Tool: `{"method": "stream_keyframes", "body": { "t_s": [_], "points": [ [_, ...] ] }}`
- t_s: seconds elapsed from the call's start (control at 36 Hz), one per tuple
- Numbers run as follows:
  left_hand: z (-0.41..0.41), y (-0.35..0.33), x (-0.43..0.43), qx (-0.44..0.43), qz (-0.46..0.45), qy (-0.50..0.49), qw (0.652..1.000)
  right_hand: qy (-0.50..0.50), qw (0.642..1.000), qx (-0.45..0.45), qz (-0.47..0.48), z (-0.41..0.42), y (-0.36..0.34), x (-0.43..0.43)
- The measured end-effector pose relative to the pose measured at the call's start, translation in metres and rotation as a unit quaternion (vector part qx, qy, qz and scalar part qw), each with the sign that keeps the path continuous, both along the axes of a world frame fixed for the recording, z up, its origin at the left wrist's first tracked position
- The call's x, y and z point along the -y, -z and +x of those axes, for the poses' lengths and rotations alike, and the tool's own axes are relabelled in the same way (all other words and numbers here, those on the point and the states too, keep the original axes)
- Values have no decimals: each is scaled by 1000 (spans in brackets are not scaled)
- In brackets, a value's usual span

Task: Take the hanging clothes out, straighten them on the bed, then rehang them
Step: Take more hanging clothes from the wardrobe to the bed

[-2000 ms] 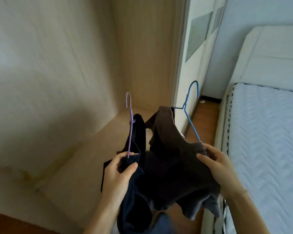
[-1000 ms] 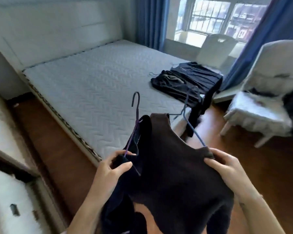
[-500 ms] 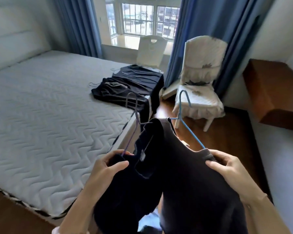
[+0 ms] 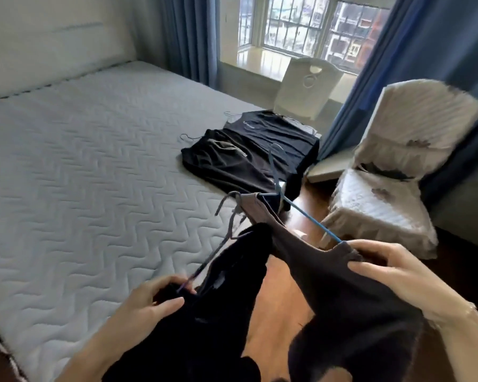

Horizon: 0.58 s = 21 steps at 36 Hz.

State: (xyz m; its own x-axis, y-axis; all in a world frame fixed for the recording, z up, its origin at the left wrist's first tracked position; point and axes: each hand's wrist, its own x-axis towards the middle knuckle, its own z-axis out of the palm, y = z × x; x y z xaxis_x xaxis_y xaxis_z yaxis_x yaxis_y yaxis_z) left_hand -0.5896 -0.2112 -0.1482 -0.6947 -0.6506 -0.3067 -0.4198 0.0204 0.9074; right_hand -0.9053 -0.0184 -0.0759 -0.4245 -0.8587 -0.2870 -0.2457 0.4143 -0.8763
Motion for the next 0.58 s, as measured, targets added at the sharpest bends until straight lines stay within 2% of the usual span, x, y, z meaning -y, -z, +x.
{"method": "stream_keyframes", "body": {
  "t_s": [0.17, 0.22, 0.33, 0.47, 0.58],
  "points": [
    [30, -1, 48, 50, -37, -89, 994, -161, 987, -21, -10, -50, -24, 113],
    [38, 1, 63, 64, -57, -145, 986, -203, 979, -20, -11, -66, -27, 159],
    [47, 6, 103, 121, -114, -258, 952, -283, 959, 5, -9, -82, -31, 261],
    [60, 14, 162, 181, -133, -353, 908, -378, 924, -59, -3, -85, -29, 395],
    [70, 15, 210, 261, -147, -387, 872, -423, 900, -106, -11, -95, -18, 498]
  ]
}}
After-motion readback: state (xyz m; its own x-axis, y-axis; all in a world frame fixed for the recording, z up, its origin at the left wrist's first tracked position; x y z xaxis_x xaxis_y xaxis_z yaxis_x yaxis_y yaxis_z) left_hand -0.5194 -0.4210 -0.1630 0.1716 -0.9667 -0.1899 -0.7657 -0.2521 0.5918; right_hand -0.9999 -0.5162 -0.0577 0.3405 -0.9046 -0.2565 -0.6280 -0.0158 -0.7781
